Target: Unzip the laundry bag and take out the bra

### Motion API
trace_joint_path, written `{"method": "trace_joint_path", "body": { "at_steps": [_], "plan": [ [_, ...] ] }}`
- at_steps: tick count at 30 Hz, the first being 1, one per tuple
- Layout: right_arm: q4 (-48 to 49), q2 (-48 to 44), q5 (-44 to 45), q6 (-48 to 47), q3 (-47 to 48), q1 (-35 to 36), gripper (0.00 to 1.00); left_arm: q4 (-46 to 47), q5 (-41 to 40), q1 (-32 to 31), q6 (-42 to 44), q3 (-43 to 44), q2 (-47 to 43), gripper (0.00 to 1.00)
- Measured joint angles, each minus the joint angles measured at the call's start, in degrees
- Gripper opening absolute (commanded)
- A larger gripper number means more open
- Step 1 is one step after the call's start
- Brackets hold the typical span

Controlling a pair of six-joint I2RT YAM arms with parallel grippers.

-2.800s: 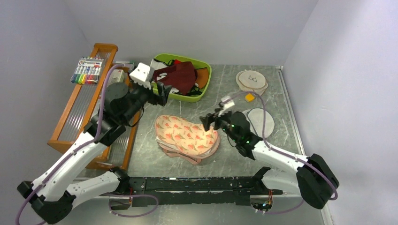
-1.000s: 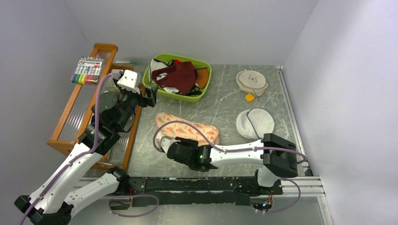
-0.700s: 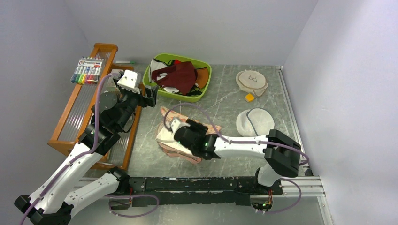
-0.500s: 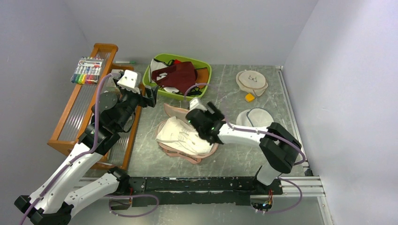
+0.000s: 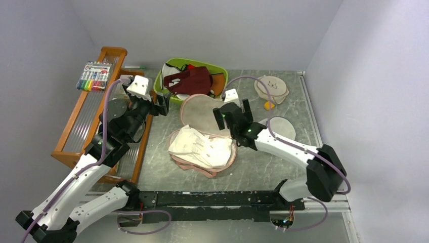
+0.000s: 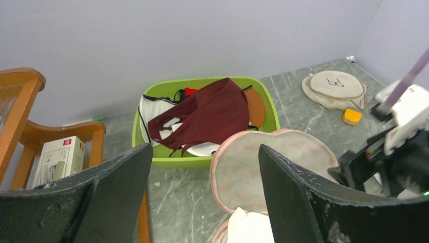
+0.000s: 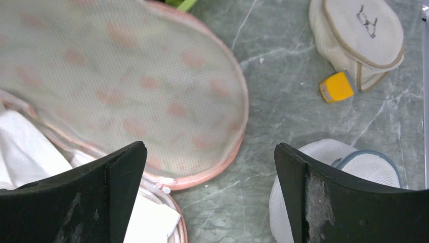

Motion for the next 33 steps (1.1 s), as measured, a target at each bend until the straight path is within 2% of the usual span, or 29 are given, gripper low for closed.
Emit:
{"method": "trace_joint_path", "body": {
  "at_steps": [5,14,21,26,33],
  "plan": [
    [-0.3,-6.3,-4.2,0.5,-0.3,-2.2,1.00,0.0,0.1,0.0,0.0,0.0,0.5,0.88],
    [-1.9,-7.6,-27.9,1.7,-1.0,-0.8,1.00,0.0,0.6,0.0,0.0,0.0,0.8,0.88],
    [-1.9,2.3,-33.6,6.1,-1.1,-0.9,1.00,-0.1,0.9,0.0,-0.1,0.0,2.0,0.88],
    [-0.7,7.0,-36.9,8.4,-2.2,-4.9,1.00,-0.2,0.9,0.0,-0.1,0.0,2.2,0.88],
    [7.4,11.0,-44.2,10.9,-2.2,-13.5,1.00,-0.2,1.0,0.0,-0.3,0.0,2.2,0.88]
  ]
}}
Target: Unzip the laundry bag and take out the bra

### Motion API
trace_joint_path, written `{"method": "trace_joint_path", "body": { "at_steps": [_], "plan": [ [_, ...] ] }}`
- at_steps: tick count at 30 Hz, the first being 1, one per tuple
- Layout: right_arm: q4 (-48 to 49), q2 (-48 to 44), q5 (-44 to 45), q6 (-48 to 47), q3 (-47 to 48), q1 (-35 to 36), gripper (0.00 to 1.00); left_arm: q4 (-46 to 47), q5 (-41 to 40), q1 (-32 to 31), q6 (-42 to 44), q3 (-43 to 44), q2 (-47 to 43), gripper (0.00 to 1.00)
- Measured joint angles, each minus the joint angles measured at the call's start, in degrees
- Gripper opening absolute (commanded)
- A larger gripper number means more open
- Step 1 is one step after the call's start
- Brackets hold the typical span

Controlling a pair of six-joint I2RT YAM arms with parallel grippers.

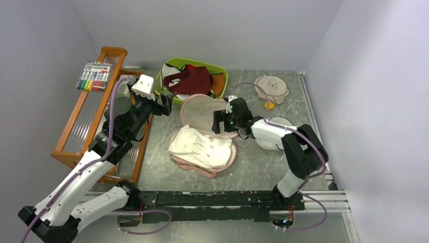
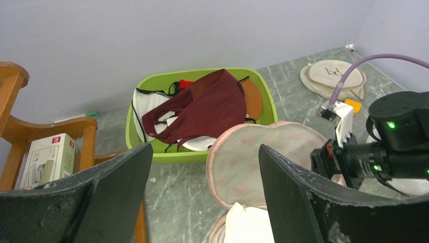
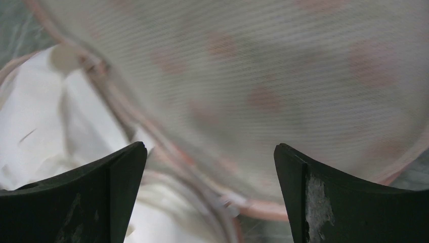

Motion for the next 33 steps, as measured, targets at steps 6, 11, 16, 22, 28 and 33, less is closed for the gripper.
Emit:
{"method": "trace_joint_path", "body": {
  "at_steps": [6,11,16,22,28,33],
  "plan": [
    [4.6,6.0,-1.6,4.0,0.2,-7.5,1.00,0.0,0.0,0.0,0.0,0.0,0.1,0.88],
    [9.1,2.6,-1.1,7.4,-6.1,-10.4,1.00,-0.2,0.1,0.0,-0.2,0.0,0.5,0.88],
    [9.9,-5.9,0.9,10.5,-15.2,-10.8,1.00,-0.4,0.5,0.0,-0.4,0.0,0.6,0.88],
    [5.5,-17.1,1.7,14.3,-23.1,-10.9,1.00,-0.6,1.0,0.0,-0.5,0.0,1.0,0.88],
    [0.7,-28.4,-0.5,20.4,-29.6,-10.9,1.00,-1.2,1.1,0.0,-0.8,0.0,1.3,0.88],
    [-2.1,-33.0,-3.3,23.7,-31.6,-10.4,1.00,-1.3,1.1,0.0,-0.9,0.0,1.3,0.88]
  ]
}}
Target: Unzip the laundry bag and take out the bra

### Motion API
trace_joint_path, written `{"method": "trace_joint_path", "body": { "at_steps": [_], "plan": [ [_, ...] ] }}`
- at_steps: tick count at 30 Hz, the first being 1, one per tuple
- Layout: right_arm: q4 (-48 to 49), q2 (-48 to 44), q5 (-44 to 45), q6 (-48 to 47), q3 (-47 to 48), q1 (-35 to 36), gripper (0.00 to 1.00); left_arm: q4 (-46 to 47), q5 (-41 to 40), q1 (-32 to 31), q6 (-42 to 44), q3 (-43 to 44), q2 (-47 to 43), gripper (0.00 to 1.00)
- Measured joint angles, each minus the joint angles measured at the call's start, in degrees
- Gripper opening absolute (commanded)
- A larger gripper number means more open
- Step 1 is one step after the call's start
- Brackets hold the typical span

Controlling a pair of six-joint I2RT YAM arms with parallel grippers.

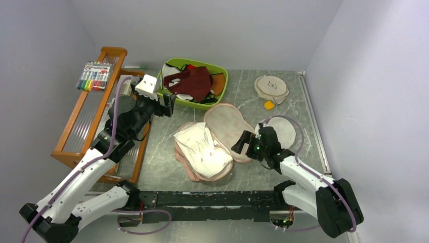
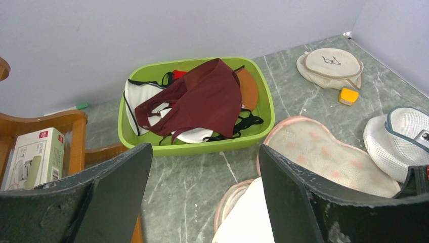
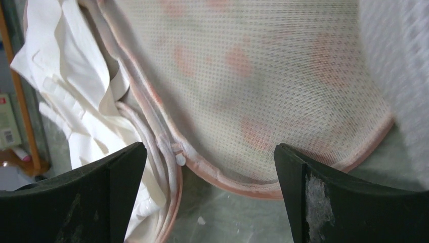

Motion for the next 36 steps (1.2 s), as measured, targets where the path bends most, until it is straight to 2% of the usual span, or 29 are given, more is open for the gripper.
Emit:
{"method": "trace_joint_path", "body": {
  "at_steps": [5,9,12,16,20,23,27,31,36],
  "plan": [
    [-3.5,-2.9,-2.7,1.5,-0.6,3.3,1.00,-0.1,0.0,0.0,0.0,0.0,0.0,0.88],
    [-6.8,-4.5,-2.4,2.4,-0.2,9.2,1.00,-0.1,0.0,0.0,0.0,0.0,0.0,0.88],
    [-11.3,-5.6,0.5,1.8,2.2,12.8,1.00,-0.1,0.0,0.0,0.0,0.0,0.1,0.88],
    [-16.7,-5.1,7.6,-2.4,9.9,13.4,1.00,-0.1,0.0,0.0,0.0,0.0,0.4,0.88],
    [-17.4,-0.9,13.5,-7.2,18.5,14.9,0.98,-0.2,0.0,0.0,-0.2,0.0,0.4,0.88],
    [-15.1,2.7,12.3,-9.4,21.3,16.2,0.93,-0.2,0.0,0.0,-0.2,0.0,0.6,0.88],
    [-11.3,5.7,6.4,-11.9,20.0,20.0,0.90,-0.4,-0.1,0.0,-0.2,0.0,0.7,0.88],
    [-11.5,6.9,2.6,-14.8,19.7,25.5,0.89,-0.3,-0.1,0.0,-0.2,0.0,0.7,0.88],
    [-13.9,5.6,2.0,-15.8,19.4,29.7,0.83,-0.4,0.2,0.0,-0.4,0.0,0.7,0.87]
  ]
}}
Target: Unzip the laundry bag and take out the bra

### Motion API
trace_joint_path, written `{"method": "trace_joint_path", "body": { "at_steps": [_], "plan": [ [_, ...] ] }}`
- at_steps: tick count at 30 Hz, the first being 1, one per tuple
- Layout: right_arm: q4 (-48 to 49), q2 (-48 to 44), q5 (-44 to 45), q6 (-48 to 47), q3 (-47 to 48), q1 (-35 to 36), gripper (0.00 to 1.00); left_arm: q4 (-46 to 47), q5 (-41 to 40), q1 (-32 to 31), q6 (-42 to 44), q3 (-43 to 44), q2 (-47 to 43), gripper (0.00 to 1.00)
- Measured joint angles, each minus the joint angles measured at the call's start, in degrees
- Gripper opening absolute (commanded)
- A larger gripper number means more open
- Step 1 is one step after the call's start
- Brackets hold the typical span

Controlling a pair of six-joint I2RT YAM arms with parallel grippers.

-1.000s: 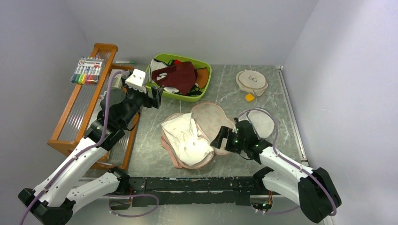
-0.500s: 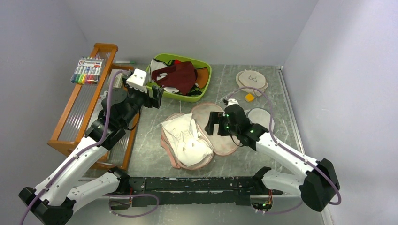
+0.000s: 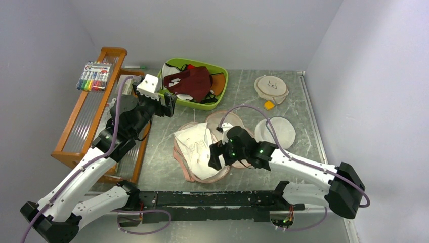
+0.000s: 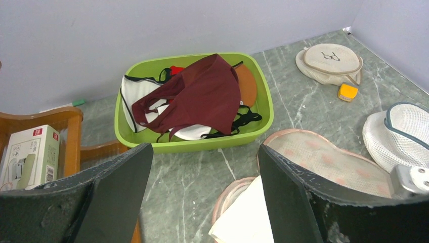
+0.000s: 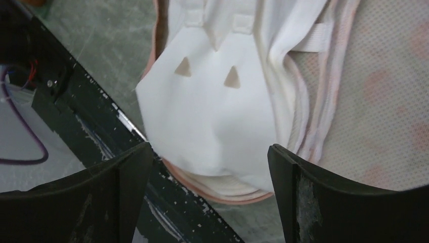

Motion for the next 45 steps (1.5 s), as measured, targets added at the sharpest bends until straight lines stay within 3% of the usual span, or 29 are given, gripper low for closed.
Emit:
{"method": "trace_joint_path", "body": {
  "at_steps": [7,8,10,13,16,22,27,34,45],
  "plan": [
    [-2.1,-2.4,5.4,-10.1,1.7,8.7,0.81,0.0,0.2,0.0,-0.1,0.0,0.0,0.88],
    [-2.0,-2.4,6.1,-12.5,2.1,9.7,0.78,0.0,0.2,0.0,-0.1,0.0,0.0,0.88],
    [-1.2,-2.6,6.2,-19.1,2.4,11.8,0.63,0.0,0.2,0.0,-0.1,0.0,0.0,0.88],
    [-0.7,-2.9,3.0,-32.1,2.4,13.5,0.59,0.0,0.2,0.0,-0.1,0.0,0.0,0.88],
    [-1.2,-2.3,1.0,-43.5,2.7,15.6,0.47,0.0,0.2,0.0,-0.1,0.0,0.1,0.88],
    [-2.6,2.6,1.8,-58.0,3.0,20.2,0.43,0.0,0.2,0.0,-0.1,0.0,0.1,0.88],
    [-2.0,6.3,5.2,-63.1,3.0,23.7,0.36,0.0,0.2,0.0,-0.1,0.0,0.1,0.88],
    [-1.2,11.9,10.7,-65.8,3.0,25.7,0.41,-0.1,0.2,0.0,-0.1,0.0,0.1,0.88],
    [4.2,14.6,20.1,-67.0,2.1,27.5,0.37,-0.1,0.2,0.0,-0.1,0.0,0.1,0.88]
  ]
}}
